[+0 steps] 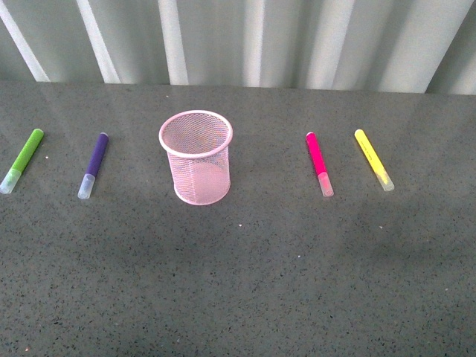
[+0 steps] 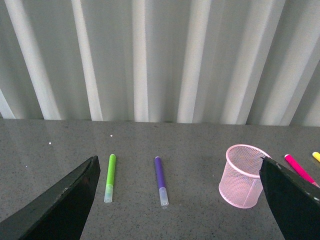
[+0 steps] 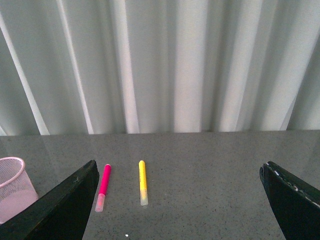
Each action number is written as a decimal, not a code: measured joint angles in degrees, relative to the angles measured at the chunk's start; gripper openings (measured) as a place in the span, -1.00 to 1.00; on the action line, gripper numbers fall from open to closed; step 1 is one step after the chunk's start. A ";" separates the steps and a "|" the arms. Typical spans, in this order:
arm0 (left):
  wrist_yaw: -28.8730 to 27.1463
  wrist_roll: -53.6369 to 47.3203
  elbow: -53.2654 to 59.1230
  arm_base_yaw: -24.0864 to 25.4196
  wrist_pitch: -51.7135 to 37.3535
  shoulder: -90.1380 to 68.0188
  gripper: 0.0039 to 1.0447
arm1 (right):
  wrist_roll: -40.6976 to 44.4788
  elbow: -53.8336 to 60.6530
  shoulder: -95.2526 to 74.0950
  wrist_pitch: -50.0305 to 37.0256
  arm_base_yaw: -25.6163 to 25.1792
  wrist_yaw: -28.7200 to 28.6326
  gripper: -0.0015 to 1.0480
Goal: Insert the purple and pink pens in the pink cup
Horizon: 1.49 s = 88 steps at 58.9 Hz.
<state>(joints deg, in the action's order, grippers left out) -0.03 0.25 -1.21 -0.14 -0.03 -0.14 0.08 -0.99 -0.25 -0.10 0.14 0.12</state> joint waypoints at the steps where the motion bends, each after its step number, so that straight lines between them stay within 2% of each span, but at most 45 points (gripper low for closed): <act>1: 0.00 0.00 0.00 0.00 0.00 0.00 0.88 | 0.00 0.00 0.00 0.00 0.00 0.00 0.87; 88: 0.00 0.00 0.00 0.00 0.00 0.00 0.88 | 0.00 0.00 0.00 0.00 0.00 -0.02 0.87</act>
<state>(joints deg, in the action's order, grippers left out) -0.03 0.25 -1.21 -0.14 -0.03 -0.14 0.08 -0.99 -0.25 -0.10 0.14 0.10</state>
